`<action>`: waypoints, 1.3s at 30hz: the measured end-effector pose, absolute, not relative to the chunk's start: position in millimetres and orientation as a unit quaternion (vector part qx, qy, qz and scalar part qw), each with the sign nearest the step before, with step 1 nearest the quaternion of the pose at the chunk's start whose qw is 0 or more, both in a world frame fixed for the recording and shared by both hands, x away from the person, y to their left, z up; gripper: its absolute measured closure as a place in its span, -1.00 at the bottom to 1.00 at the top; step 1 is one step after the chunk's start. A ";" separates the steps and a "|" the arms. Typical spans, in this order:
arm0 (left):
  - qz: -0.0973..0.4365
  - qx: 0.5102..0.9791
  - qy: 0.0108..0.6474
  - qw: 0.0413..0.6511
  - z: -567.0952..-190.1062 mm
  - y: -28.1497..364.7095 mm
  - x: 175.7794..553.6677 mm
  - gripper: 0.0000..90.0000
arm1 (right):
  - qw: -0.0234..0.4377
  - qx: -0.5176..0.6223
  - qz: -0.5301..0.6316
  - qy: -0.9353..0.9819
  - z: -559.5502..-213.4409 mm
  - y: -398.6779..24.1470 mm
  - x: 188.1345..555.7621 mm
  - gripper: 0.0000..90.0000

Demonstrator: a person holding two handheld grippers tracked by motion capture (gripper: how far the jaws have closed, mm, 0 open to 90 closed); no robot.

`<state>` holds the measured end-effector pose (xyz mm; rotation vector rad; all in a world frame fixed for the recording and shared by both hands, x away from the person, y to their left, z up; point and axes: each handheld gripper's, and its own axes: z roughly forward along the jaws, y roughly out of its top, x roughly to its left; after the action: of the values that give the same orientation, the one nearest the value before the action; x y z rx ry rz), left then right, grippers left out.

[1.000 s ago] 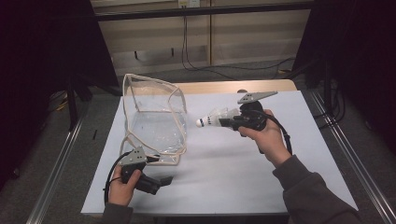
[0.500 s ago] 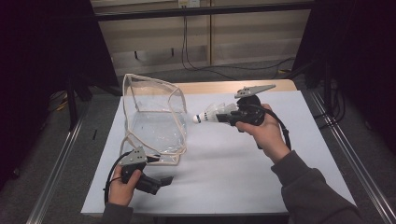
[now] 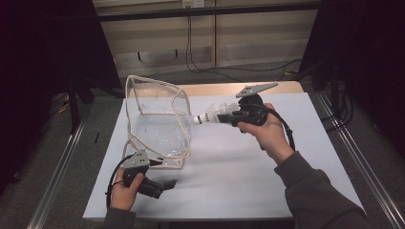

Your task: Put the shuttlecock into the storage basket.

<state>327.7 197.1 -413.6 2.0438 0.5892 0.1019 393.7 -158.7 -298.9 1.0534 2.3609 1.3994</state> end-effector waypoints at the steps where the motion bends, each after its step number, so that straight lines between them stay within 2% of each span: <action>1: 0.041 0.839 0.243 0.484 -413.8 197.0 327.7 -0.94 | 0.101 0.356 0.474 0.799 -298.1 -158.0 393.8 0.96; 25: 0.041 0.839 0.243 0.485 -413.9 196.7 327.3 -0.94 | 0.113 0.347 0.477 0.800 -275.3 -142.3 400.2 0.95; 39: 0.040 0.838 0.243 0.486 -413.8 196.9 326.9 -0.94 | 0.114 0.325 0.482 0.806 -258.1 -105.9 402.5 0.95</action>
<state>326.9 196.9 -413.8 2.0400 0.5925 0.0985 402.5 -105.9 -258.1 0.9523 2.3626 1.4124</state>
